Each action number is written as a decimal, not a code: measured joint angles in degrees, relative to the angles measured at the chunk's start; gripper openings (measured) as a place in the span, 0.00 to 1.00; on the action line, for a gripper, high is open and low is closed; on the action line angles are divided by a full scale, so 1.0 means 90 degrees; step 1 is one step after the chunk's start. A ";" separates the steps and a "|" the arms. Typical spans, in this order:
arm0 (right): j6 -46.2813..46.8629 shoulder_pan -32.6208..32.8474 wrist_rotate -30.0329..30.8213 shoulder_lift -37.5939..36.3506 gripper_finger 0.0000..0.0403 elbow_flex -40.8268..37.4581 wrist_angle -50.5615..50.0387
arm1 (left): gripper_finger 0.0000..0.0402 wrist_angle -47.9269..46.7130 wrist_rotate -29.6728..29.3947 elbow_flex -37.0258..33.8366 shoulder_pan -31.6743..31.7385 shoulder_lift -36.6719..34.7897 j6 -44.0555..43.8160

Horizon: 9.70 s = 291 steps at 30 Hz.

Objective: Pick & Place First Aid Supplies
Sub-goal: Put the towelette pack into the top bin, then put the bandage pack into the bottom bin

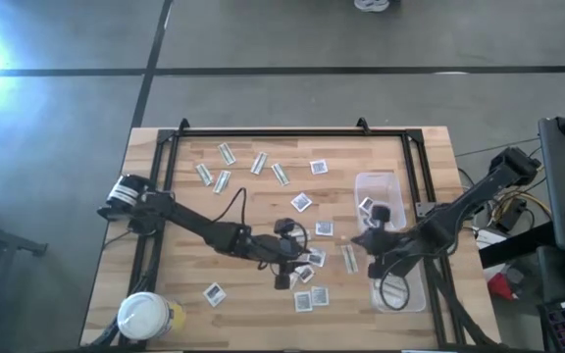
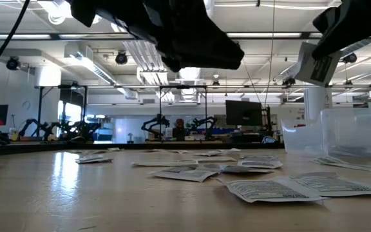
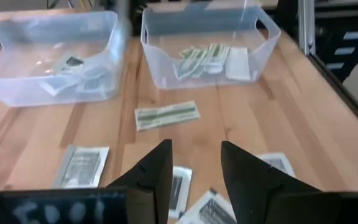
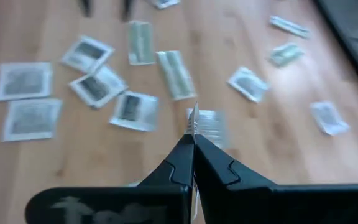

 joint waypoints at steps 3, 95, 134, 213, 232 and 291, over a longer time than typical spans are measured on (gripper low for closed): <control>0.0353 -0.0003 0.0429 -0.0433 0.02 0.0000 -0.0517 | 0.32 -0.0367 -0.0030 0.0000 0.0000 -0.0148 -0.0004; 0.2516 -0.2328 -0.2293 -0.1639 0.33 0.0105 -0.1738 | 0.29 -0.4027 -0.0592 -0.0106 -0.0220 -0.1167 -0.1563; -0.0945 -0.1111 -0.2622 0.2104 0.41 0.1818 -0.1893 | 0.29 -0.2811 -0.0289 -0.0978 -0.0471 -0.1088 -0.1898; -0.2760 -0.2729 -0.4622 0.4073 0.35 0.1613 -0.1304 | 0.29 -0.2810 -0.0268 -0.1013 -0.0495 -0.1088 -0.1920; -0.2580 -0.2839 -0.4593 0.4047 0.11 0.1362 -0.0938 | 0.29 -0.2810 -0.0268 -0.1013 -0.0495 -0.1088 -0.1891; 0.1763 -0.0570 -0.5493 0.0294 0.02 0.0174 -0.2660 | 0.29 -0.2783 -0.0268 -0.1013 -0.0495 -0.1088 -0.1859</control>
